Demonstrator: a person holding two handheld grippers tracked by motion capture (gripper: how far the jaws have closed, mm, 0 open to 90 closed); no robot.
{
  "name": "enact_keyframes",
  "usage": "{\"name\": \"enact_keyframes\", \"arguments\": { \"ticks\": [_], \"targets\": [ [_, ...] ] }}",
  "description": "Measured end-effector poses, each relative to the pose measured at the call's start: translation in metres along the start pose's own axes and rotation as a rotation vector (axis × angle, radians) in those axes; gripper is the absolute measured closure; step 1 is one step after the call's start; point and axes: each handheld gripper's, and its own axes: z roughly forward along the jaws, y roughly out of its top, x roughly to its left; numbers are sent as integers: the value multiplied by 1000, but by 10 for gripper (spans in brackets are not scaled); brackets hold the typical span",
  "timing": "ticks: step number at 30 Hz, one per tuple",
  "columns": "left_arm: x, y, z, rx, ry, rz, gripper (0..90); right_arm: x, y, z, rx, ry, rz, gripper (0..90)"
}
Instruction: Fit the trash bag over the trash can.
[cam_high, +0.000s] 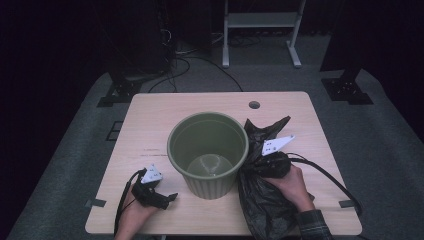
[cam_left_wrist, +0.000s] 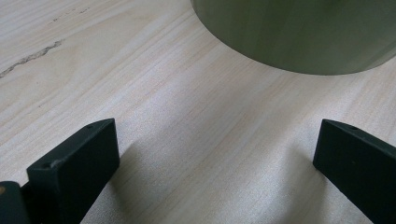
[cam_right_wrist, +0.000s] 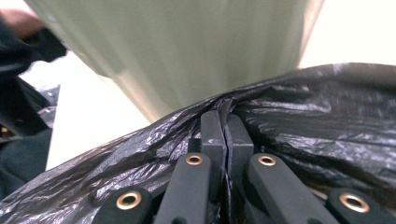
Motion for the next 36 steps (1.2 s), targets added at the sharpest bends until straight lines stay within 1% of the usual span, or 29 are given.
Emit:
{"name": "enact_keyframes", "arguments": {
  "ticks": [4,6,9,11,13,17,22,31,36],
  "targets": [
    [0,0,0,0,0,0,0,6,10,-11,-31,38,-19,885],
    [0,0,0,0,0,0,0,11,16,-16,-30,45,-39,885],
    [0,0,0,0,1,0,0,17,23,-24,-43,62,-62,885],
    [0,0,0,-1,0,-3,0,20,26,-31,-67,81,-64,885],
    [0,0,0,2,1,-1,0,23,29,-37,-75,80,-80,884],
    [0,0,0,2,2,-2,0,31,40,-49,-97,99,-106,882],
    [-1,0,0,2,2,-2,0,40,55,-63,-98,117,-138,881],
    [-1,0,0,-1,3,-2,0,50,75,-73,-109,150,-185,877],
    [-1,0,0,-1,2,-2,0,54,89,-79,-141,172,-208,876]
  ]
}}
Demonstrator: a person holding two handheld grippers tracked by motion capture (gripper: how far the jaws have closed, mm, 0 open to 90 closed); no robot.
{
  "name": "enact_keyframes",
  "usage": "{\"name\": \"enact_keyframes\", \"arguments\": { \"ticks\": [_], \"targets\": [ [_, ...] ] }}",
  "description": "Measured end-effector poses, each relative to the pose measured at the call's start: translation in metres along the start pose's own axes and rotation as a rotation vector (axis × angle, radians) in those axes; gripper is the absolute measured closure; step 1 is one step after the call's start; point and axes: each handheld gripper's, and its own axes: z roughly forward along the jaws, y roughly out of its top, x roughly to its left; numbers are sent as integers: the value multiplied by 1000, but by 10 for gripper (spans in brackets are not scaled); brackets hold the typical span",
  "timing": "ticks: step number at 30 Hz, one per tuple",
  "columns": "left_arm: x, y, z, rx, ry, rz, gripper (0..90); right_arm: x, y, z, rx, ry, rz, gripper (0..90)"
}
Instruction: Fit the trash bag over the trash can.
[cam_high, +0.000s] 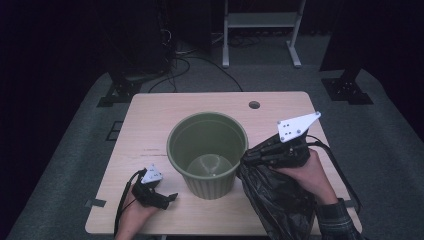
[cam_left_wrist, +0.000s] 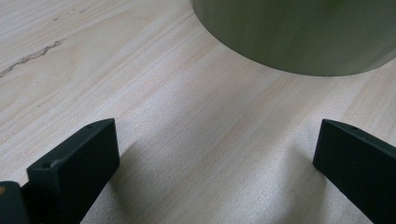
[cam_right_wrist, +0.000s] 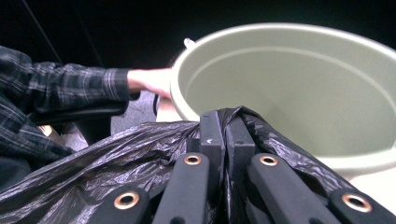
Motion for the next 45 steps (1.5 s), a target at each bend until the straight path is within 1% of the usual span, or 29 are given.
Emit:
{"name": "enact_keyframes", "arguments": {
  "ticks": [2,4,8,12,14,15,17,22,28,32,33,36,38,40,42,45],
  "targets": [
    [0,0,0,0,0,0,0,-1,6,0,-14,15,-4,876],
    [0,0,0,0,-1,0,0,-2,13,1,-20,20,-11,876],
    [0,0,0,0,-1,0,0,-5,28,7,-33,46,-26,876],
    [0,0,0,0,-2,0,0,-8,44,17,-37,55,-40,876],
    [0,0,0,0,-2,1,0,-9,53,23,-44,68,-40,876],
    [0,0,0,0,-2,1,0,-10,57,26,-44,66,-44,876],
    [0,0,0,0,-2,0,0,-11,66,32,-53,82,-51,876],
    [0,0,0,-1,-4,2,0,-12,88,48,-59,99,-68,876],
    [0,0,0,-1,-5,2,0,-11,110,72,-51,116,-89,876],
    [-1,0,0,-2,-5,3,0,-12,121,93,-40,129,-98,877],
    [-1,0,0,-2,-5,4,0,-12,123,99,-38,139,-99,876],
    [-1,0,0,-2,-6,5,0,-13,128,119,-37,174,-90,876],
    [-1,0,0,-2,-5,6,0,-14,131,131,-22,169,-91,876],
    [-1,0,0,-2,-6,6,0,-16,133,141,-32,192,-80,876],
    [-1,0,0,-2,-6,6,0,-18,135,150,-30,193,-74,876],
    [-1,0,0,-2,-6,6,0,-22,136,158,-60,213,-52,876]
  ]
}}
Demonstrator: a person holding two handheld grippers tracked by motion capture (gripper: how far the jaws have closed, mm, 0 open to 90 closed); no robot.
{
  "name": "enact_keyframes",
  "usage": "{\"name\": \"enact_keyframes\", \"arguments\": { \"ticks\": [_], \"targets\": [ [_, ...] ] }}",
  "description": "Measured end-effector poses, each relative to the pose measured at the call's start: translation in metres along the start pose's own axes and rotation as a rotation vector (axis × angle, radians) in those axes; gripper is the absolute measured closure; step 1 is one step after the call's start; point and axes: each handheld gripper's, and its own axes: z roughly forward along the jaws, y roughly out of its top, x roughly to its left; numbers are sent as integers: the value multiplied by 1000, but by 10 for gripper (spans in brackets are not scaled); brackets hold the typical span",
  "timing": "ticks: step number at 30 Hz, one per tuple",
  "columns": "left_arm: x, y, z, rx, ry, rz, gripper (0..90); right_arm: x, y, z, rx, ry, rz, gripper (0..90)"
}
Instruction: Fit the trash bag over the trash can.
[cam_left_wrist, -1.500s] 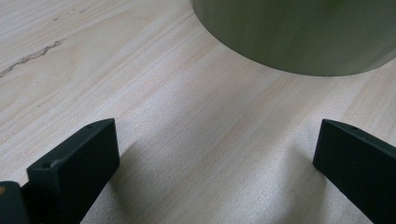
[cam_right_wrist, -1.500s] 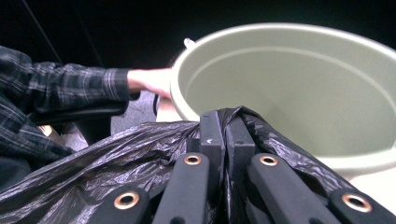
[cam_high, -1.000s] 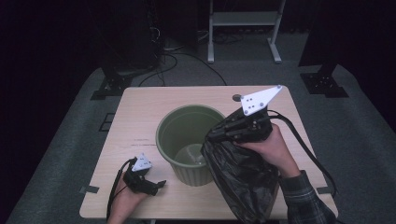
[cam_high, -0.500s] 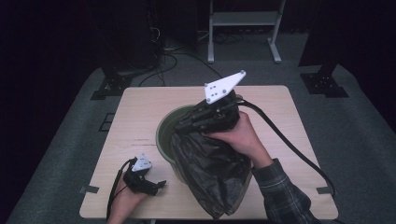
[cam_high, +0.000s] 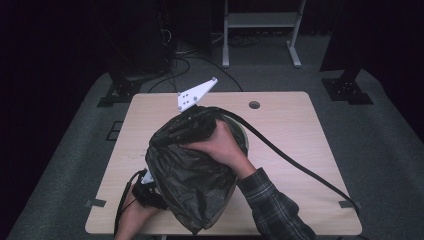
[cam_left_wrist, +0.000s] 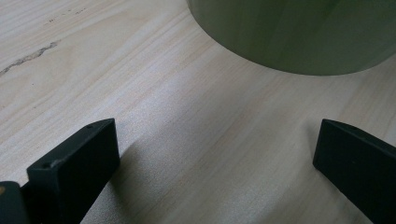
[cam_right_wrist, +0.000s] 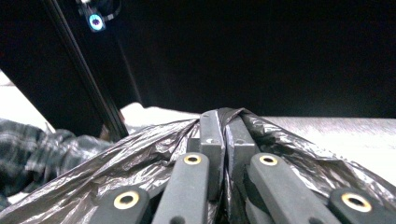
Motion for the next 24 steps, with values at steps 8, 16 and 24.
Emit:
{"name": "enact_keyframes", "arguments": {
  "ticks": [8,16,24],
  "targets": [
    [0,0,0,0,-1,0,0,-13,10,18,7,9,11,874],
    [0,0,0,1,-2,4,0,-30,23,16,-30,33,29,869],
    [0,0,0,0,-3,4,0,-25,9,0,-16,6,35,861]
  ]
}}
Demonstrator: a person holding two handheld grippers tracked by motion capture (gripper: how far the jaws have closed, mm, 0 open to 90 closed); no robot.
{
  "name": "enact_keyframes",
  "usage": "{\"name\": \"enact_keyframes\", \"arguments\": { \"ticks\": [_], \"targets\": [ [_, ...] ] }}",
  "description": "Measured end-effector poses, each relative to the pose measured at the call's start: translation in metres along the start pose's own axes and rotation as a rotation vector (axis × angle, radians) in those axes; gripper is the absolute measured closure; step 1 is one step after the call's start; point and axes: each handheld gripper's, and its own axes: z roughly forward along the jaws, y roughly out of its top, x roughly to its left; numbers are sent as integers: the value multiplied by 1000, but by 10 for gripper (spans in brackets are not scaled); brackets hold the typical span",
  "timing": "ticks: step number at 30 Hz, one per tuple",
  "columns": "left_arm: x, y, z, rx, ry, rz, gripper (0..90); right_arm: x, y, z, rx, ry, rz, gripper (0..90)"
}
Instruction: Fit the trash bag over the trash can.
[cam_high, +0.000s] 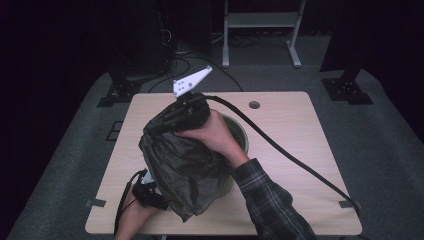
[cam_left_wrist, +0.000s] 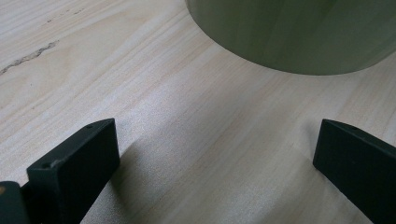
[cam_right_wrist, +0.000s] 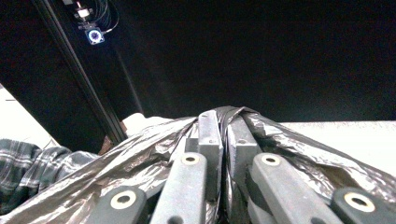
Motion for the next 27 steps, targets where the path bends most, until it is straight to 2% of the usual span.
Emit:
{"name": "enact_keyframes", "arguments": {
  "ticks": [3,6,10,12,14,17,20,23,25,27],
  "targets": [
    [0,0,0,0,0,-1,0,4,-11,-10,18,-24,11,859],
    [0,0,0,0,0,-1,0,9,-20,-18,60,-43,16,852],
    [0,0,0,1,-1,-2,0,14,-27,-33,65,-73,20,852],
    [0,0,0,0,-1,-3,0,15,-30,-40,91,-97,19,852],
    [0,0,0,-1,1,-3,0,17,-34,-45,93,-113,12,852],
    [0,0,0,1,-1,-2,0,17,-40,-51,139,-144,16,852],
    [0,0,0,1,0,-2,0,16,-46,-57,159,-174,27,852],
    [0,0,0,1,-1,-2,0,13,-51,-62,203,-228,31,831],
    [0,0,0,1,0,-2,0,10,-55,-66,196,-229,43,813],
    [0,0,0,1,0,-2,0,9,-58,-68,217,-237,55,801]
  ]
}}
